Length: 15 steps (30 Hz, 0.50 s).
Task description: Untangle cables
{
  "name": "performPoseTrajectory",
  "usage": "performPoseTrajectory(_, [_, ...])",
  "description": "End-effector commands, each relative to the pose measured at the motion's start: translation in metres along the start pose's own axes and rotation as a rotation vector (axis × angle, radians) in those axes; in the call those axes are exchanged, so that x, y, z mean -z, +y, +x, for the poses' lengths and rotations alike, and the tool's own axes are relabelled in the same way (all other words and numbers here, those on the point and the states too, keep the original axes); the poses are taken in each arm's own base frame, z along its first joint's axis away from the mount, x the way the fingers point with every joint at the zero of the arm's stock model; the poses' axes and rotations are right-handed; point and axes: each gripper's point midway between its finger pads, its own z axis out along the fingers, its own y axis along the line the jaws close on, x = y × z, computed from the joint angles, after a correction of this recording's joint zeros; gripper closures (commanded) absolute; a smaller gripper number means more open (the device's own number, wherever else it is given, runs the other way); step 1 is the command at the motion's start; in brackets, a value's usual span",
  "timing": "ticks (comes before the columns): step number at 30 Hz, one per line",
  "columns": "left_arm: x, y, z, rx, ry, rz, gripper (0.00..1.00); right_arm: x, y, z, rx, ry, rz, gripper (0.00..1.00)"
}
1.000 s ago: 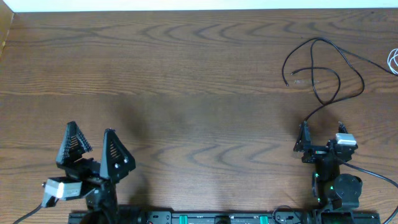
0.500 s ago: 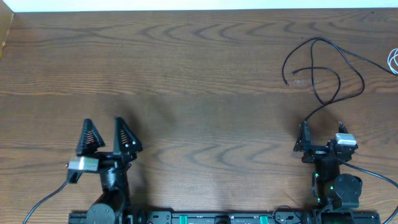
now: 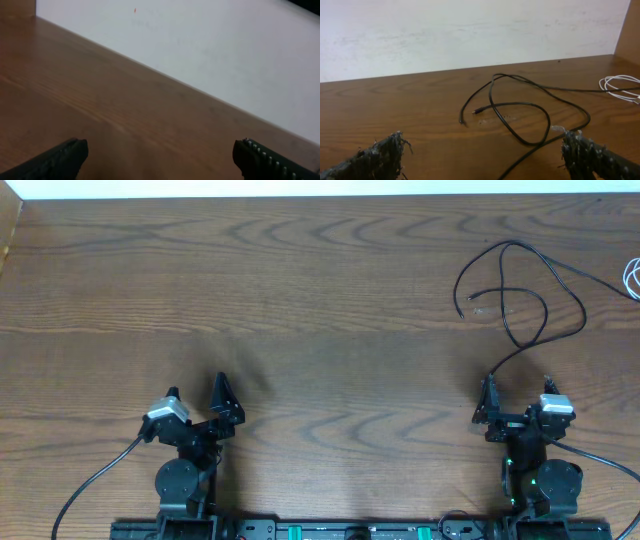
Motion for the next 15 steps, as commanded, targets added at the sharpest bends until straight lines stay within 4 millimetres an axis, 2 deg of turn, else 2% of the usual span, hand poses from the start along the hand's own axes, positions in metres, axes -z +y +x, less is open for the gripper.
performPoseTrajectory(1, [0.000, 0.002, 0.012, -0.051, 0.045, -0.003, 0.02, 0.000, 0.002, 0.000, 0.009, -0.001, -0.007, 0.01])
performPoseTrajectory(4, [0.002, -0.008, 0.027, -0.145, 0.113, 0.070, 0.02, 0.000, 0.002, 0.000, 0.009, -0.001, -0.007, 0.01])
performPoseTrajectory(8, [0.004, -0.022, 0.031, -0.262, 0.125, 0.159, 0.02, 0.000, 0.002, 0.000, 0.009, -0.001, -0.007, 0.01])
performPoseTrajectory(15, [0.004, -0.022, 0.030, -0.284, 0.123, 0.163, 0.02, 0.000, 0.002, 0.000, 0.009, -0.001, -0.007, 0.01])
